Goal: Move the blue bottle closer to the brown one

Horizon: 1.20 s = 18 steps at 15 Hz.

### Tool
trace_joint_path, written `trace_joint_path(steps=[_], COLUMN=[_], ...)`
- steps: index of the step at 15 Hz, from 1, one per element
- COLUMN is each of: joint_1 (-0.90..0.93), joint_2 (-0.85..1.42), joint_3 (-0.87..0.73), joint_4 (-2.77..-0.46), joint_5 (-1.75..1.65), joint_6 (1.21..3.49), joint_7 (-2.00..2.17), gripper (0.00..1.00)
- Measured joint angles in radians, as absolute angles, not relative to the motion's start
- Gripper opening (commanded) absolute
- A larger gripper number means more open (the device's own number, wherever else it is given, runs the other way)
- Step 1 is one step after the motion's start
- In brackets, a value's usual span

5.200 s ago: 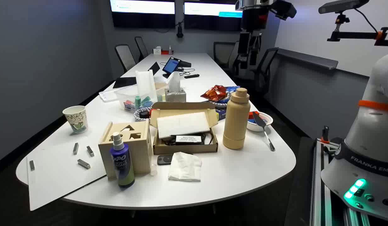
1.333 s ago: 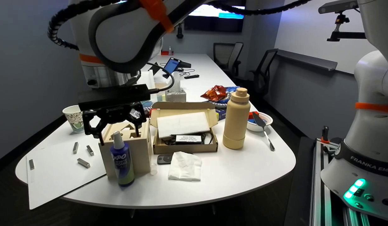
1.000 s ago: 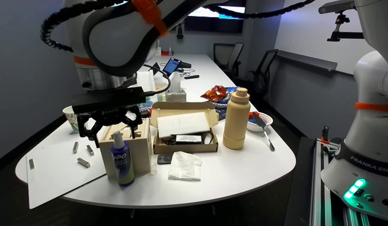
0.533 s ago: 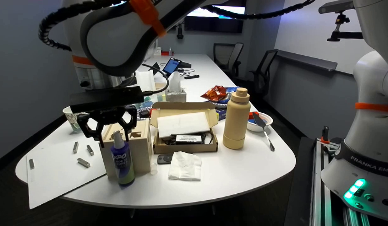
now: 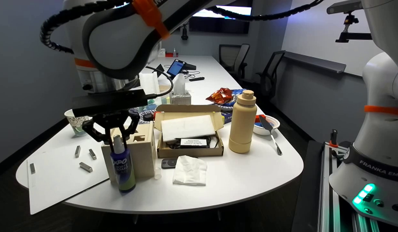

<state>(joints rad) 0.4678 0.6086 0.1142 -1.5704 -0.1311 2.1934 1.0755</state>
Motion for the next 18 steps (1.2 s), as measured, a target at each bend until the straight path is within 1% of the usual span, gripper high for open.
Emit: trace_joint_path(steps=[3,10,14,18], joint_1=[0.468,0.467,0.465,0.456], joint_2=[0.609,0.583,0.523,0.410], joint_3=[0.115,0.122,0.122,0.116], joint_4=[-1.566,-1.530,-1.537,-1.609], joint_5=[-0.129,-0.118,-0.118,-0.119], joint_6=[2.174,2.034,2.018,2.018], joint_7=[1.075,1.071,1.081,1.162], gripper=[0.08,0.08,0.08,0.08])
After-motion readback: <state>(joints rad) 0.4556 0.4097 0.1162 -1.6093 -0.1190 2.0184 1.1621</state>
